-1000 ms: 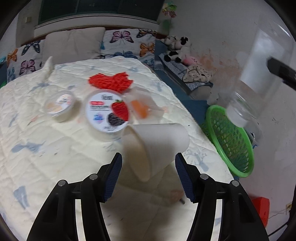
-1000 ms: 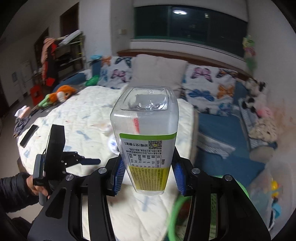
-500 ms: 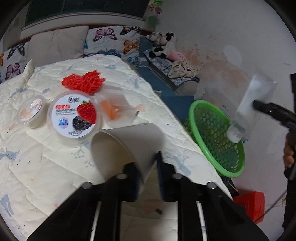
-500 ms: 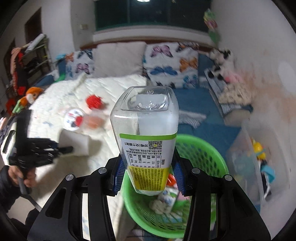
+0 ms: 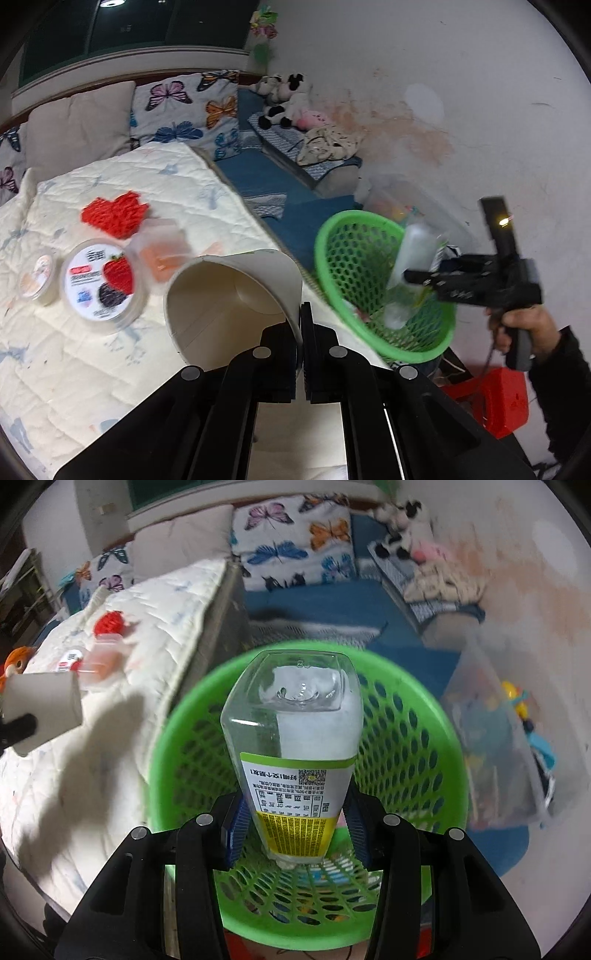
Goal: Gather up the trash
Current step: 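Open the right gripper to drop the bottle in the basket while the left releases the cup there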
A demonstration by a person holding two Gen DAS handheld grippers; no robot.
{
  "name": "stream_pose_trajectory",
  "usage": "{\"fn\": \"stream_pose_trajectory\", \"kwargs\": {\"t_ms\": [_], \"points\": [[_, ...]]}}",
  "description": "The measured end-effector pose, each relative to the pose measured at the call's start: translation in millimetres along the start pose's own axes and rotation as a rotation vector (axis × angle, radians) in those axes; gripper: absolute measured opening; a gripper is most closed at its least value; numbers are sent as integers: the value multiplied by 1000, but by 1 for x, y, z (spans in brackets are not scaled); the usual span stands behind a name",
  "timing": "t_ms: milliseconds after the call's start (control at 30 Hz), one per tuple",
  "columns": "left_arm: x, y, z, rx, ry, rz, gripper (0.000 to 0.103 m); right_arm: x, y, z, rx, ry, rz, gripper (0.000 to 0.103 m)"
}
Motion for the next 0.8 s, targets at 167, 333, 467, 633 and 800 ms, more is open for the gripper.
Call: {"fn": "stream_pose_trajectory", "kwargs": {"t_ms": [167,333,467,633,800], "points": [[11,-25,7,44,8,-19,3,1,-13,-6,39,-9,-5,64],[29,-47,15,80,31,-34,3,-6,-21,-12,50,-19,-3,65],[47,-65,17,100,57,-50,3,-16,-25,-17,54,-39,-10,67],[68,-87,18,135,90,-71,3,-30,-31,-26,63,-71,-17,69],[91,-101,15,142,133,-88,3,-41,-35,-38,68,-99,-35,70]]}}
Point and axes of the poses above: each gripper's, at about its wrist camera, not at the fingertips, and x roughly the way its jaws point, y to its left, z to its top, the point moved 6 cm from there along x, roughly the way its jaws point, and after that the axes turned 2 degrees about -z, right-handed, at the moved point
